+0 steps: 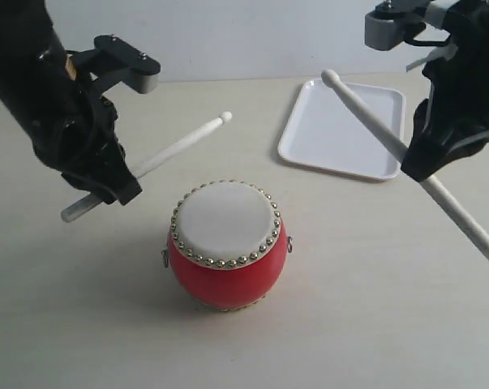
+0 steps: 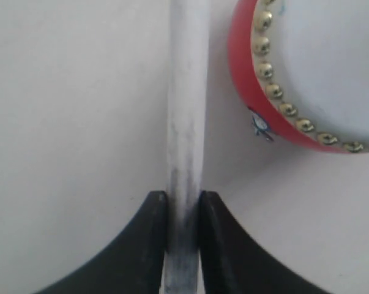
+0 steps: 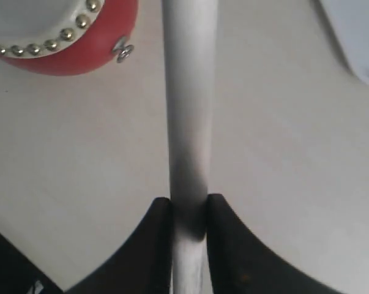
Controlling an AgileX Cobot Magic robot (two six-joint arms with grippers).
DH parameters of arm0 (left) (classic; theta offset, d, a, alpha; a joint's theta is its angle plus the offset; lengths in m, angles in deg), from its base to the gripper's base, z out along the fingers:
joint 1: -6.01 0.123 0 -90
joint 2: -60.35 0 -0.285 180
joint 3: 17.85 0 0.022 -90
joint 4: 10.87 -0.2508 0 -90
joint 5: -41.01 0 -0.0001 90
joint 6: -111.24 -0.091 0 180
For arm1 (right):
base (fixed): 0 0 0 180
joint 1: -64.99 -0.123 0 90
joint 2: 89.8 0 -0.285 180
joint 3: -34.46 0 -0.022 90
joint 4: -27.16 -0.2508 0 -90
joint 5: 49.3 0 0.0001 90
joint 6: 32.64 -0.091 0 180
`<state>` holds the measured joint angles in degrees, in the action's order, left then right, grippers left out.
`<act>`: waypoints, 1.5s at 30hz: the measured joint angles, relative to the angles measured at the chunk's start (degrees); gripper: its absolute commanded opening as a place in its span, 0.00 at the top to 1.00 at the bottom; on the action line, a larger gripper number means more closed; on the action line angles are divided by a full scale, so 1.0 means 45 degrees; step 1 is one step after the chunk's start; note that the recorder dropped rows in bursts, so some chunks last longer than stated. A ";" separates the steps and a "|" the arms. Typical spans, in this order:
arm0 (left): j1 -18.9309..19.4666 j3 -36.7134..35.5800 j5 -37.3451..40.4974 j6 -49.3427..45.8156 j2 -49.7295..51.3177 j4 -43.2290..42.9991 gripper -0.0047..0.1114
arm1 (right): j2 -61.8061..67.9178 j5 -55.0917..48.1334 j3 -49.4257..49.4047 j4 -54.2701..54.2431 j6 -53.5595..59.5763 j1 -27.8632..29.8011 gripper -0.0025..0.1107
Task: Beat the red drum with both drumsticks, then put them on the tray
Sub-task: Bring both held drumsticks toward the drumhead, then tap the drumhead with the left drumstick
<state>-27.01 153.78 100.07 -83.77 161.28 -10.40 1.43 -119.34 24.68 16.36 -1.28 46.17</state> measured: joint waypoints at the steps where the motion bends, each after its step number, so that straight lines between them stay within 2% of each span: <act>1: 0.0000 -0.0396 -0.0223 0.0019 -0.0261 0.0026 0.96 | -0.0210 0.0000 -0.0323 -0.0137 -0.0026 0.0000 0.98; 6: -0.0034 -0.2456 -0.1348 0.0346 -0.1938 0.0132 0.96 | -0.0558 -0.0024 -0.1590 -0.0614 -0.0151 -0.0422 0.98; 12: -0.0764 -0.3606 -0.1899 0.0424 -0.3345 0.0222 0.96 | -0.0330 -0.0047 -0.2186 -0.0293 -0.0652 -0.2267 0.98; 16: -0.1371 -0.3778 -0.1961 0.0424 -0.3412 0.0253 0.96 | 0.0058 -0.0047 -0.2186 0.0690 -0.1916 -0.2914 0.98; 19: -0.1523 -0.3778 -0.1887 0.0424 -0.3412 0.0211 0.96 | 0.0396 -0.0047 -0.2147 0.1217 -0.2528 -0.3020 0.98; 29: -0.1544 -0.3778 -0.1290 0.0424 -0.3420 -0.0206 0.96 | 0.1435 0.0022 -0.0678 0.1404 -0.2819 -0.3380 0.98; 37: -0.1544 -0.3778 -0.0882 0.1155 -0.3420 -0.0232 0.96 | 0.1445 -0.0003 -0.0627 0.1429 -0.2819 -0.4705 0.98; 45: -0.1544 -0.3956 -0.0881 0.1426 -0.3420 -0.0232 0.96 | 0.1445 -0.0003 -0.0627 0.1699 -0.2819 -0.4733 0.98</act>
<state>-33.96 135.98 96.10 -77.35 145.89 -11.45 7.94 -119.36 21.86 24.00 -13.97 24.87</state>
